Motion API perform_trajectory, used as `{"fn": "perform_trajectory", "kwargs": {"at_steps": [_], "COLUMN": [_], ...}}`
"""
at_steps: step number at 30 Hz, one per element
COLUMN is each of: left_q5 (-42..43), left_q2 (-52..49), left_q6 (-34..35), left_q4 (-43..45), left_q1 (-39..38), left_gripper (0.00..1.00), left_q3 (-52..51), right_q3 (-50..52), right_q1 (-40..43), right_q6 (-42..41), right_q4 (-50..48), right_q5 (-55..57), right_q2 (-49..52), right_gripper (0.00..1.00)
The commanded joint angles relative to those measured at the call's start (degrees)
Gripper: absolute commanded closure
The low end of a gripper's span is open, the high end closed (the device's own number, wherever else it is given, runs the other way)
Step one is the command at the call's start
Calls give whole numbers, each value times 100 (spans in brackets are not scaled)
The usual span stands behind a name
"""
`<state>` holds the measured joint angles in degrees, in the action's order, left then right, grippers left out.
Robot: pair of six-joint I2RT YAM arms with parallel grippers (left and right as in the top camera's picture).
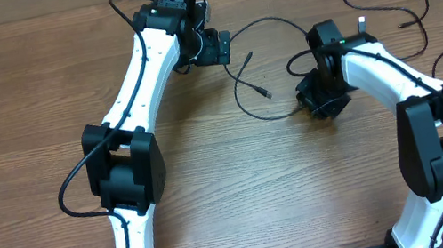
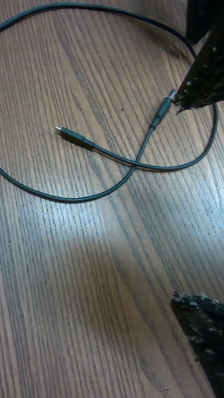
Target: Untangle cables
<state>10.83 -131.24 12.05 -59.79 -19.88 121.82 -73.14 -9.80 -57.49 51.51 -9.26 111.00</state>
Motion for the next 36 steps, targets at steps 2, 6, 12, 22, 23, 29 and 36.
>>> {"fn": "perform_trajectory", "kwargs": {"at_steps": [2,6,12,22,23,29,36], "left_q5": [-55,-55,-55,-94,-94,-92,-90], "left_q2": [280,280,280,280,280,280,280], "left_q6": [81,81,81,35,33,35,37], "left_q4": [2,-2,-9,-129,-131,-149,-173], "left_q1": [-37,-37,-37,-37,-37,-37,-39], "left_gripper": [4,4,4,4,4,4,4], "left_q3": [-17,-17,-17,-17,-17,-17,-17], "right_q3": [363,372,372,372,372,372,372], "right_q1": [-24,-24,-24,-20,-20,133,833], "right_q6": [-125,-122,-118,68,232,1091,1950], "right_q4": [-396,-542,-636,-778,-876,-1438,-1893], "right_q5": [-153,-153,-26,492,544,730,817], "right_q2": [37,37,37,37,37,37,37], "right_gripper": [66,66,84,95,96,96,96]}}
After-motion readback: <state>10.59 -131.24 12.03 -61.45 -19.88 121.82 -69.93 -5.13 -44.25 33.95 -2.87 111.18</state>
